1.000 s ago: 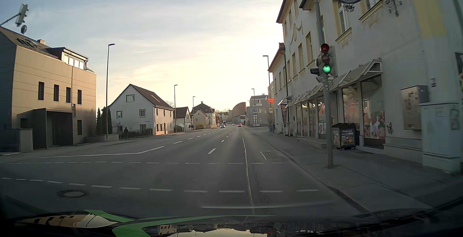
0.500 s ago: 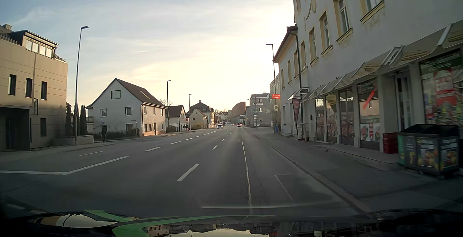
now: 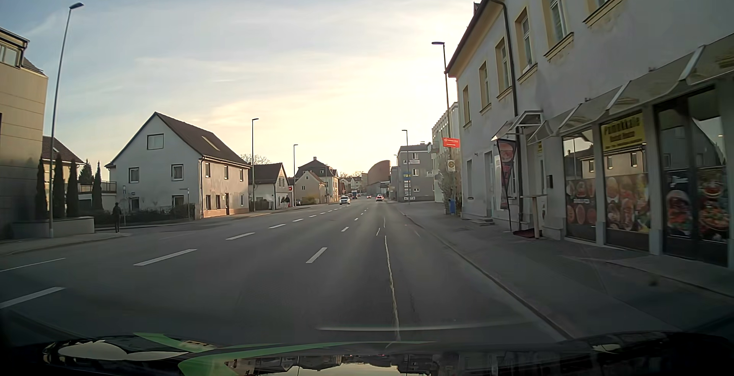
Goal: Follow the waypoints while adhering to traffic rules and regulations
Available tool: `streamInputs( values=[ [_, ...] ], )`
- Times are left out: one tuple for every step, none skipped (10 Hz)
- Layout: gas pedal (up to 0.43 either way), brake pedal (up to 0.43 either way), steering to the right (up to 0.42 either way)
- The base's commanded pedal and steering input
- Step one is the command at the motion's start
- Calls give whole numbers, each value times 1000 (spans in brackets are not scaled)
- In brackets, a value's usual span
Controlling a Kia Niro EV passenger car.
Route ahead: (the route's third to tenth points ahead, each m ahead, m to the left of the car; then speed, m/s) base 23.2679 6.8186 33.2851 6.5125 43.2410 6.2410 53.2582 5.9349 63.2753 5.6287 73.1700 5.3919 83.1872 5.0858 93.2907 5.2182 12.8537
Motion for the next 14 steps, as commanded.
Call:
streamInputs(
  values=[
    [118, 0, -3],
    [118, 0, -3],
    [118, 0, -3],
    [118, 0, -3],
    [118, 0, -3],
    [118, 0, -4],
    [118, 0, -3],
    [118, 0, -3],
    [110, 0, -3],
    [79, 0, -3],
    [79, 0, -4],
    [79, 0, -4],
    [79, 0, -3],
    [79, 0, -3]
  ],
)
